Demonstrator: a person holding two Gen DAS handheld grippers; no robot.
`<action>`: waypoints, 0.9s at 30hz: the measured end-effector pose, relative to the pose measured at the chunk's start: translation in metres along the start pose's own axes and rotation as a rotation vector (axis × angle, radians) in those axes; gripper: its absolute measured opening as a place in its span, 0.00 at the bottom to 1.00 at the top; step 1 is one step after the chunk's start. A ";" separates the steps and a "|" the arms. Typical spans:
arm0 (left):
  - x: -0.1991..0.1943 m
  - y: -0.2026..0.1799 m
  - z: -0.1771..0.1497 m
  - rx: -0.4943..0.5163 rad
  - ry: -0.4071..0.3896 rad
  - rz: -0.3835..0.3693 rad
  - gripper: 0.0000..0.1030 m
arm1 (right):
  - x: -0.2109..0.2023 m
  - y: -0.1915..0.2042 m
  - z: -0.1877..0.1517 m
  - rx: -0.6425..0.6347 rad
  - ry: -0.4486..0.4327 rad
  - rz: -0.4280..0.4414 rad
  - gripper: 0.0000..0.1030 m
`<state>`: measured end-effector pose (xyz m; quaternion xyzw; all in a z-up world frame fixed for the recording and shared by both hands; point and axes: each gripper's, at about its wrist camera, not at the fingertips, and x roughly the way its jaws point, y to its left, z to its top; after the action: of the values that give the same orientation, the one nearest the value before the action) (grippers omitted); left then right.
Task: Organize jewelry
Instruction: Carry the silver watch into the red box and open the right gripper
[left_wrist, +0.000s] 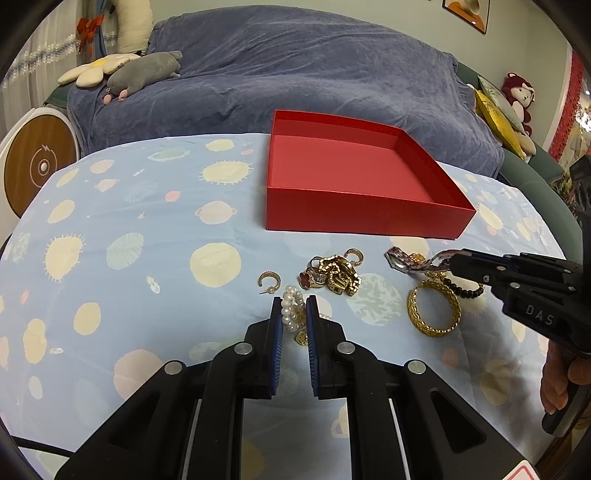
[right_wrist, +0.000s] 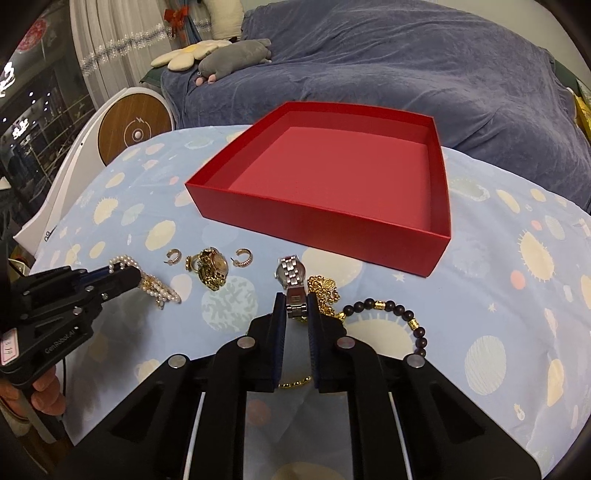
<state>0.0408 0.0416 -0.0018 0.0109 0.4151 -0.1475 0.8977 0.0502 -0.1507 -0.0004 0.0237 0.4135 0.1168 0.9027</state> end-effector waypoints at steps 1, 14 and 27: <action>-0.001 0.000 0.000 0.000 -0.002 0.000 0.09 | -0.006 -0.001 0.001 0.011 -0.011 0.001 0.10; -0.034 -0.012 0.030 0.023 -0.066 -0.028 0.00 | -0.075 -0.021 0.029 0.074 -0.146 -0.037 0.10; -0.012 -0.022 0.136 0.113 -0.111 -0.016 0.00 | -0.054 -0.060 0.118 0.098 -0.193 -0.105 0.10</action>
<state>0.1282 0.0041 0.0990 0.0501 0.3557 -0.1785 0.9160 0.1161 -0.2151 0.1084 0.0571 0.3307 0.0462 0.9409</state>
